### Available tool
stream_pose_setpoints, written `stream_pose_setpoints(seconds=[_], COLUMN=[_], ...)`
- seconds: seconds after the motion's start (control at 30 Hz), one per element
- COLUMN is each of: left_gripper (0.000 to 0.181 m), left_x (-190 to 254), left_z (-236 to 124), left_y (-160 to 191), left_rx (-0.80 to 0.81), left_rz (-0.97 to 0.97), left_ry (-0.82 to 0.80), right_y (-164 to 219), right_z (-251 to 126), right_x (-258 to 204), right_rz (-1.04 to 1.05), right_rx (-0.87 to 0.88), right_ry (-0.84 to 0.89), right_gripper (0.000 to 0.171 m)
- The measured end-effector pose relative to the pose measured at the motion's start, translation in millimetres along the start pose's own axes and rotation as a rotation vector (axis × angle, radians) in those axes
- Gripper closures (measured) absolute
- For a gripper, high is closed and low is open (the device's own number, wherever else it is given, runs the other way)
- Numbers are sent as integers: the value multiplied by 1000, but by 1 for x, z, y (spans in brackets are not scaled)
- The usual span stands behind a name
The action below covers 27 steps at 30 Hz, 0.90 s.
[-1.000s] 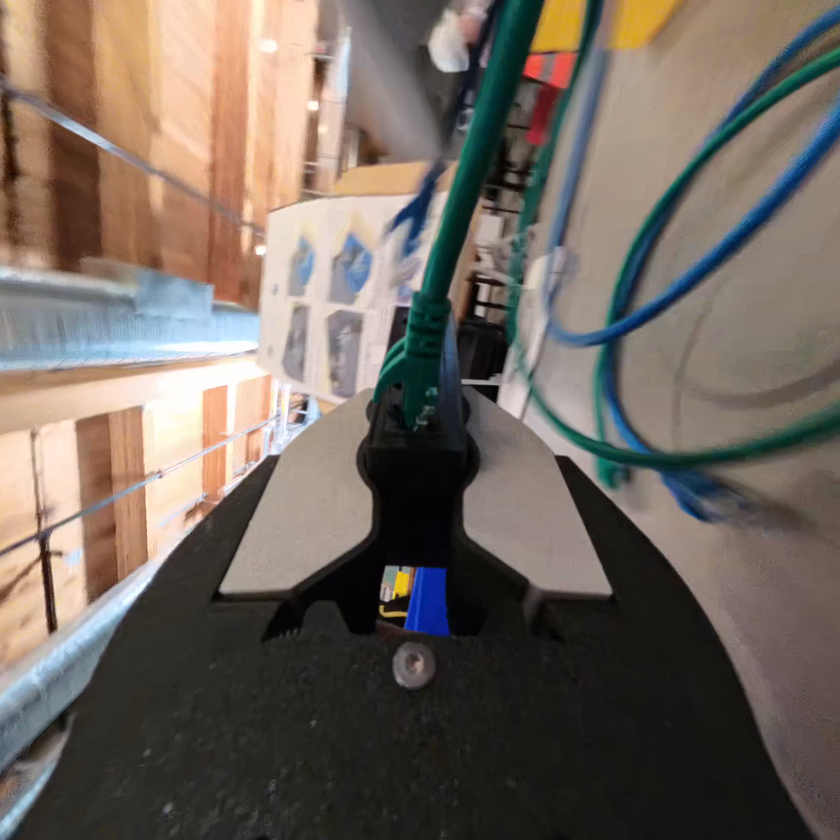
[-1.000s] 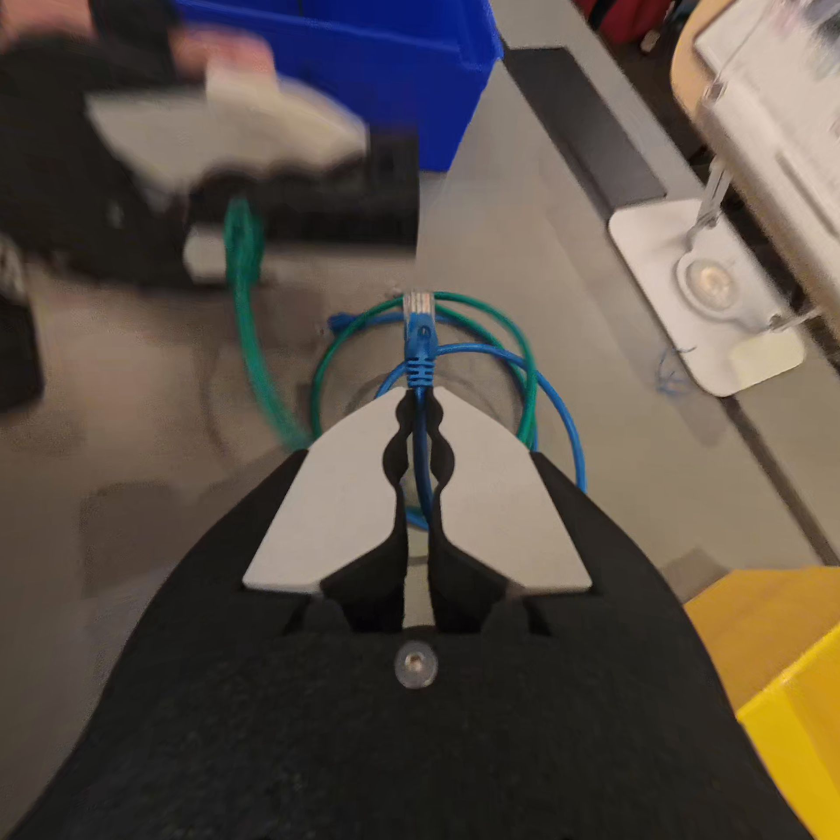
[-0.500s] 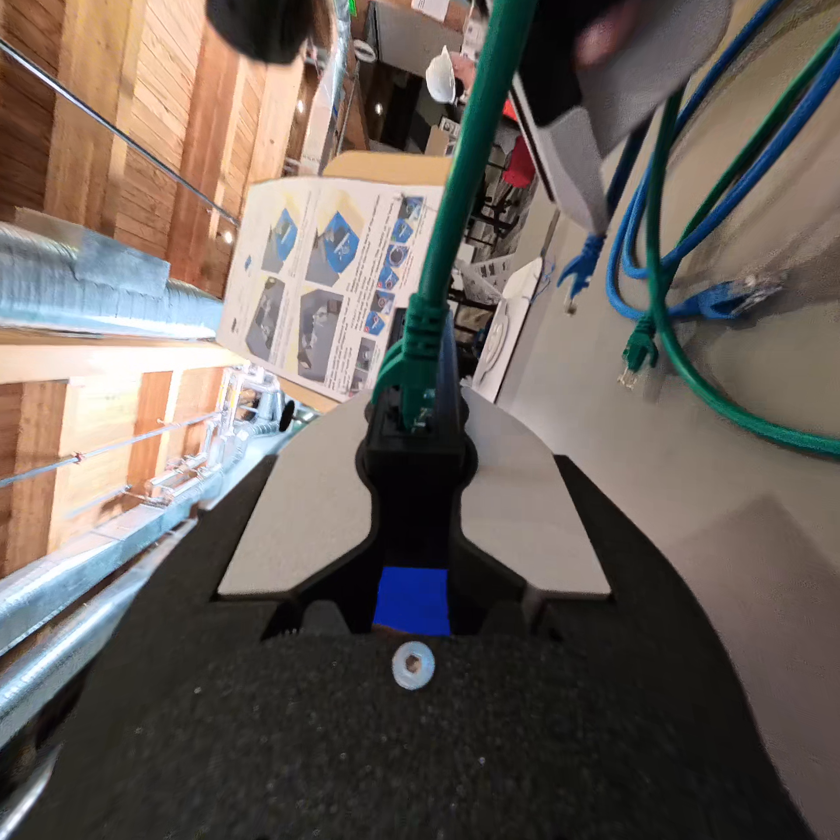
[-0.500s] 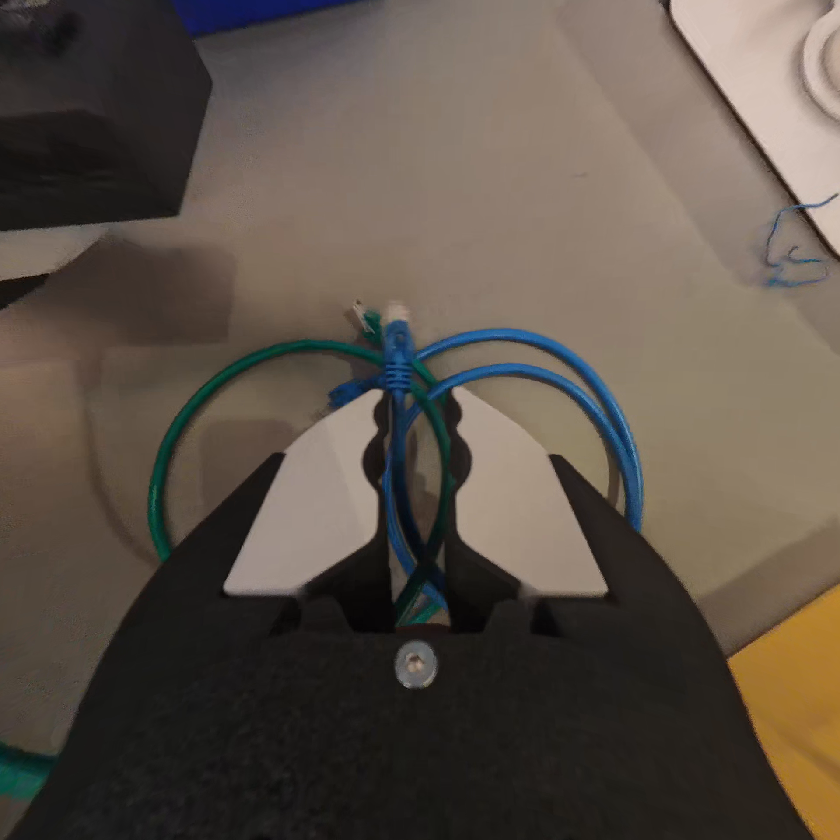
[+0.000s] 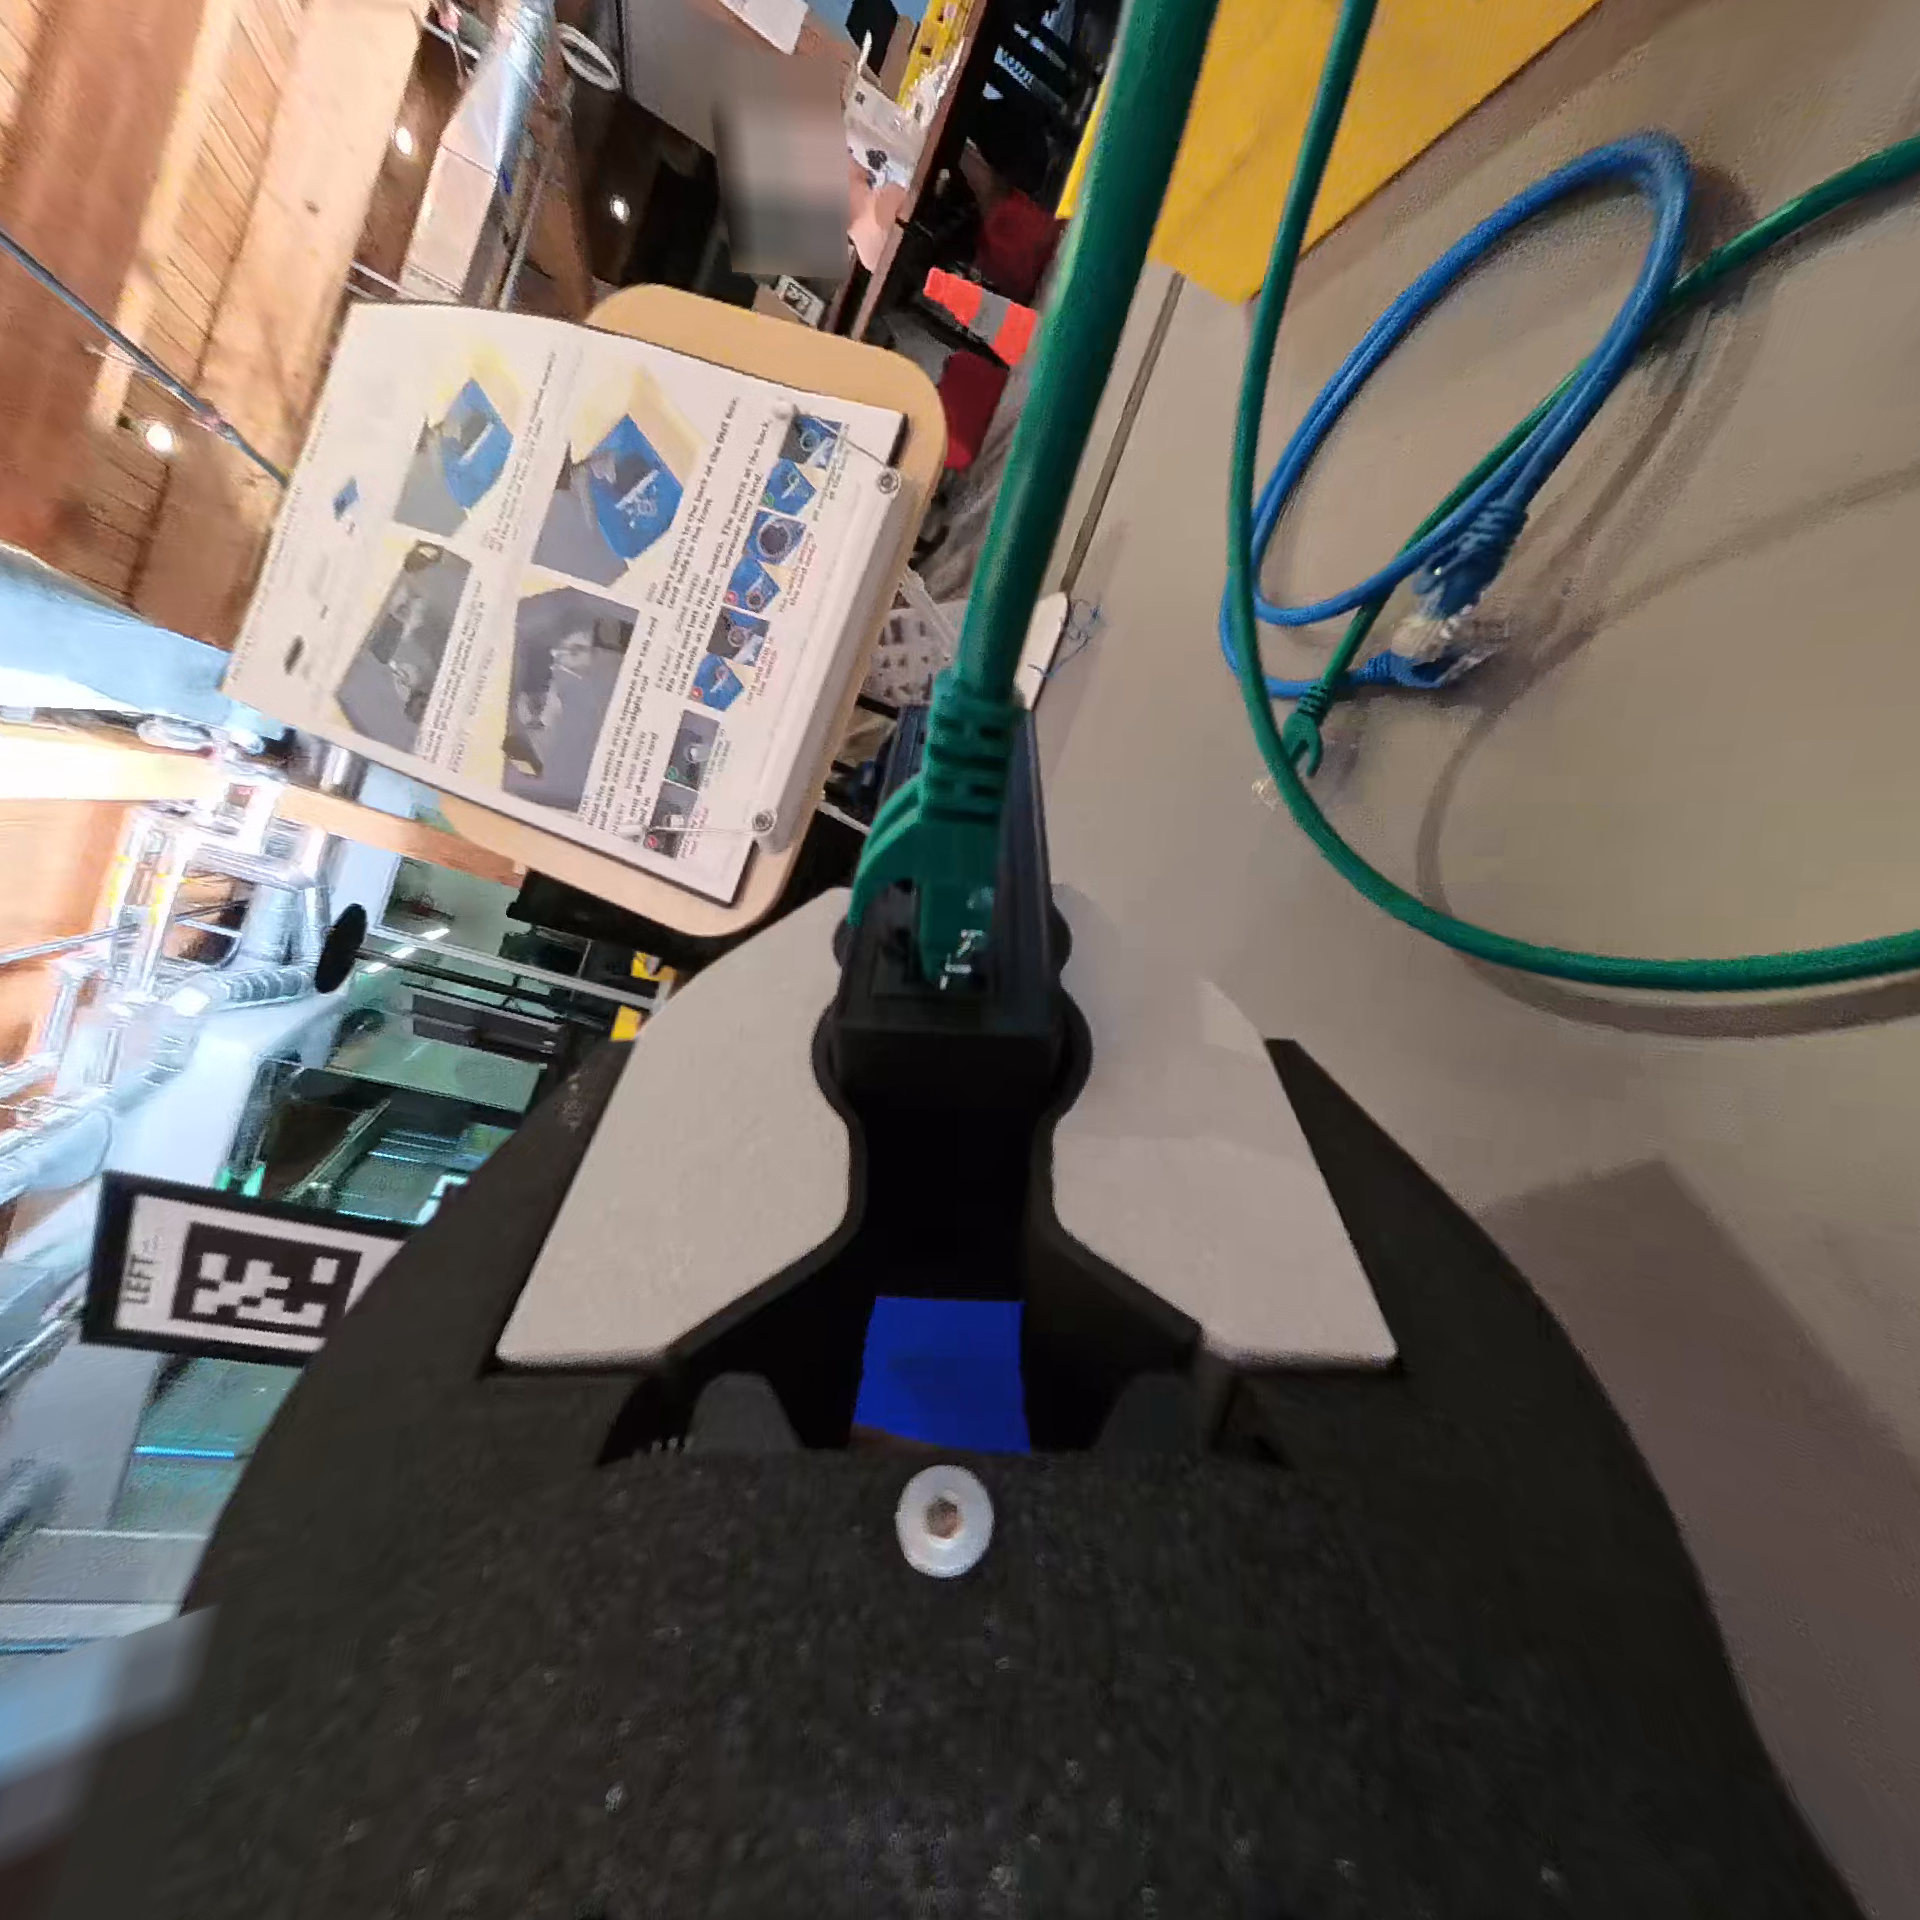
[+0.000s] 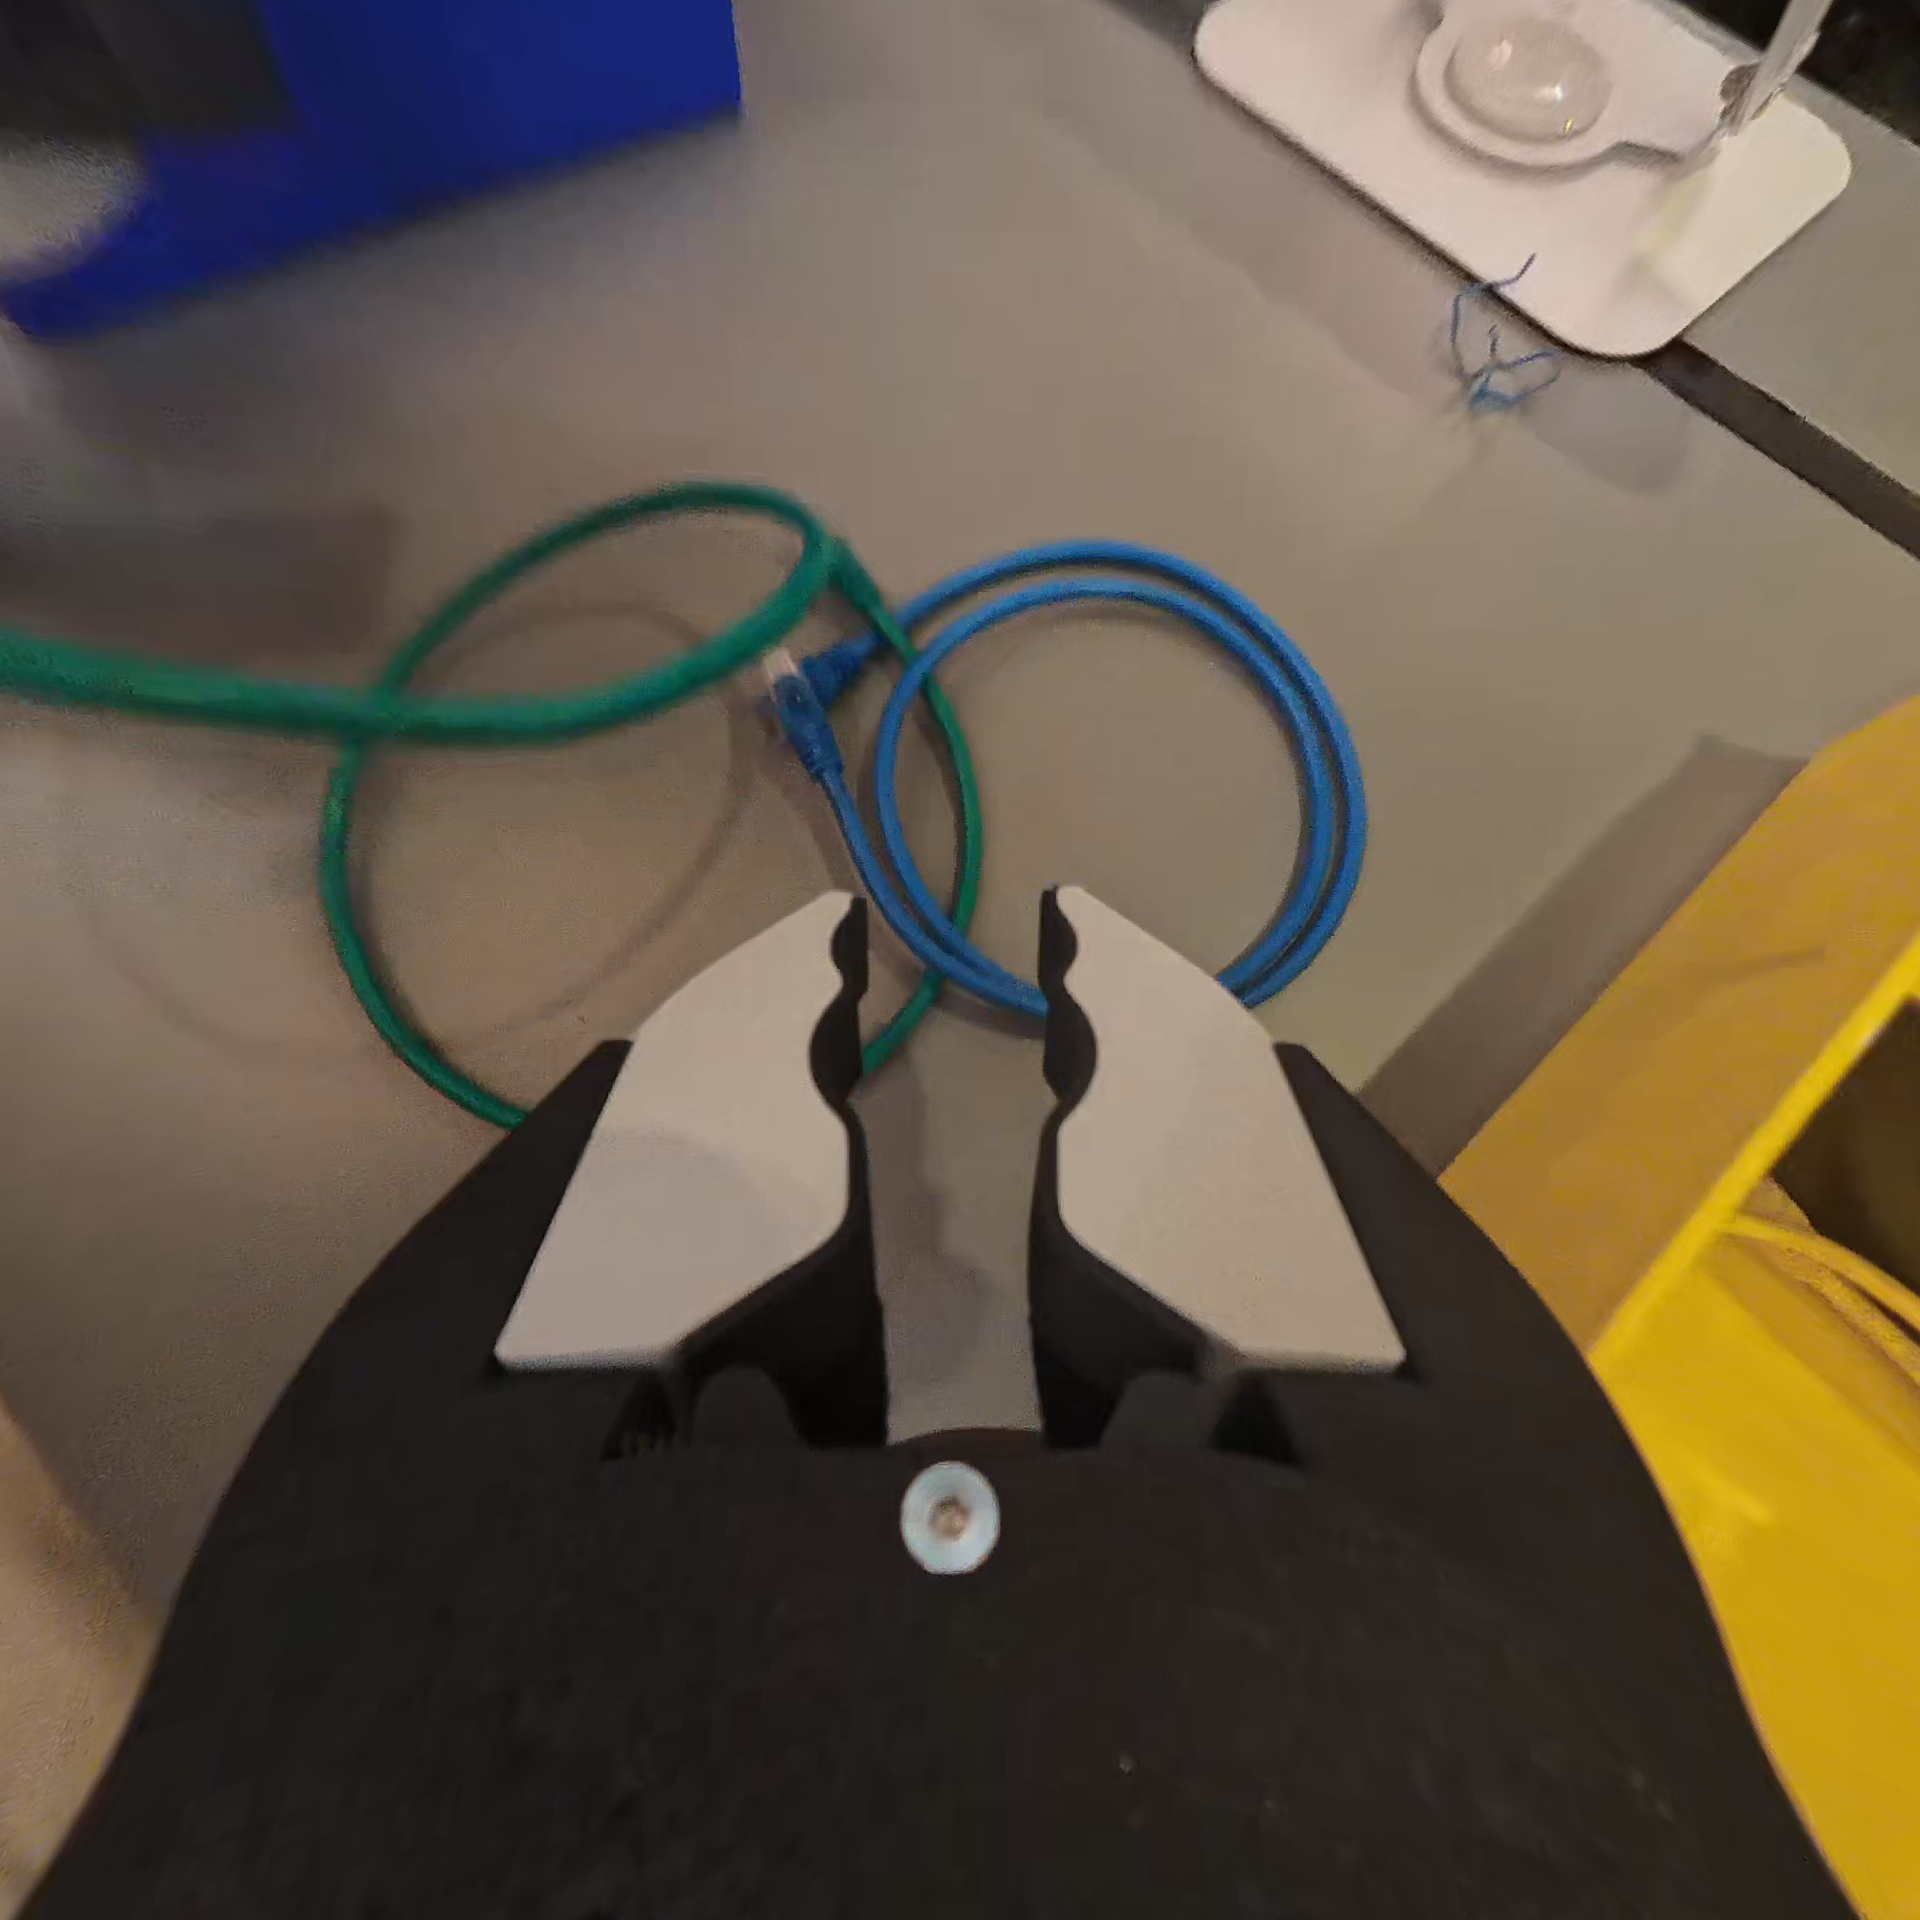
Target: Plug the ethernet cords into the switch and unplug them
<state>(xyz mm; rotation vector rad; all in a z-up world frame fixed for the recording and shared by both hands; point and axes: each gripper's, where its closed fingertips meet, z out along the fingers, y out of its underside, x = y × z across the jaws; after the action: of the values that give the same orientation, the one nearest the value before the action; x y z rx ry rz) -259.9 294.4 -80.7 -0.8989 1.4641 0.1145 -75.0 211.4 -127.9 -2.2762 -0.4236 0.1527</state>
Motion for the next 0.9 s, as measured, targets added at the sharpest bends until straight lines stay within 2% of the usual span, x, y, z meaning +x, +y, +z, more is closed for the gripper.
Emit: stream_pose_setpoints(seconds=[0.17,0.3,0.43,0.5,0.53,0.57,0.7,0.9], left_gripper=[152,152,152,152,152,152,151,152], left_x=[-27,-32,-14,0,6,11,30,43], left_z=[-26,-51,-70,-78,-82,-86,-98,-99], left_y=[9,29,30,28,29,32,46,58], left_rx=[-86,-254,-330,-357,-381,-409,-498,-549], left_rz=[52,50,-52,-103,-102,-91,-145,-153], left_ry=[24,117,106,93,76,55,6,-19], right_y=[23,27,25,33,37,36,22,-52], right_z=[20,40,71,80,81,82,65,-17], right_x=[-24,-21,-27,-12,-11,-12,-5,13], right_rz=[-118,-360,-335,-337,-337,-329,-338,-335], right_rx=[-71,-148,-201,-277,-296,-273,-202,55], right_ry=[-18,42,-50,18,18,16,70,190], right_gripper=[137,136,140,148,160,161,165,165])
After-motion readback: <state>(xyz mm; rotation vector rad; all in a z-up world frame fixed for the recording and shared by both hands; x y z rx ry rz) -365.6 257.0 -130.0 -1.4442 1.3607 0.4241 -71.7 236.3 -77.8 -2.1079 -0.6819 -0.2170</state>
